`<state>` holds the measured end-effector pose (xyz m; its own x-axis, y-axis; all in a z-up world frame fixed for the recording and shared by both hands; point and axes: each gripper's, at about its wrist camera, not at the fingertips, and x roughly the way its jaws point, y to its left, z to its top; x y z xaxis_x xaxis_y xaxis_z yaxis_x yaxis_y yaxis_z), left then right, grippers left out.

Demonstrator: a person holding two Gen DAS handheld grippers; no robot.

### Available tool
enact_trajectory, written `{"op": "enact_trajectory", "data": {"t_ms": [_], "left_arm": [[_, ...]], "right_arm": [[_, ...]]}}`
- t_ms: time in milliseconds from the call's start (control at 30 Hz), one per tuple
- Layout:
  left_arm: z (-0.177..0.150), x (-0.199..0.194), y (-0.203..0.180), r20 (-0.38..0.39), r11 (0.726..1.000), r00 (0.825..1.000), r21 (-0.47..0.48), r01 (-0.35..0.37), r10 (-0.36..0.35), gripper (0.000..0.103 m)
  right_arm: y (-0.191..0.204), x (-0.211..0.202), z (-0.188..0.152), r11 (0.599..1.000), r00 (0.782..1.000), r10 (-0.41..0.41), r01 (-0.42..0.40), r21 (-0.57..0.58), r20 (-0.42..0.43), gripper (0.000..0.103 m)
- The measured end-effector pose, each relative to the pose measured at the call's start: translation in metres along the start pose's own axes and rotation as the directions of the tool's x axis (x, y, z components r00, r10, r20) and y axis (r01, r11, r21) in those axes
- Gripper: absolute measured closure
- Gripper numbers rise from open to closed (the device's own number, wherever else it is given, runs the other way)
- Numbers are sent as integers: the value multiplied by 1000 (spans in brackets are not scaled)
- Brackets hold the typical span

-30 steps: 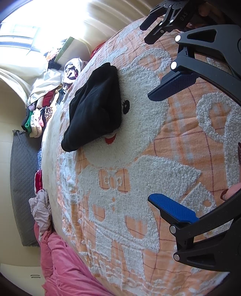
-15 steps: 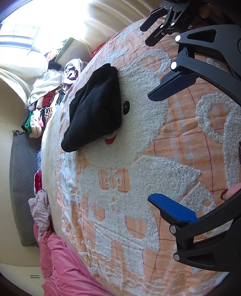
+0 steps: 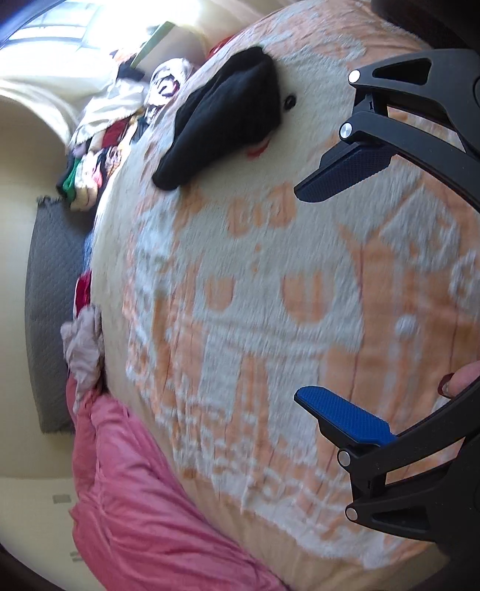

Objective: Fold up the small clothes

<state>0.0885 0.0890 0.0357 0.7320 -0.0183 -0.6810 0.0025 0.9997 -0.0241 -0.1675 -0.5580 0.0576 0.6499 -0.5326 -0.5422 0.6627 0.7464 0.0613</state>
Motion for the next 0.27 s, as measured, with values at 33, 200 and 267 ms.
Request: {"op": "enact_trajectory", "data": {"t_ms": [33,200,267], "left_arm": [[8,6,22,-4,998,999,-31,-46,45,9],[40,46,160,-100,925,952,-230,-304,288,9],[49,63,207,-149,877,923,-288,-385,356,9]], "right_arm": [[-29,10,1,995,996,-90,91,28,-23,4],[-199,73,-16,845,859,-445,497,200,-253,4],[-256,94,-29,758,786,-500,600,254,-363,4]]}}
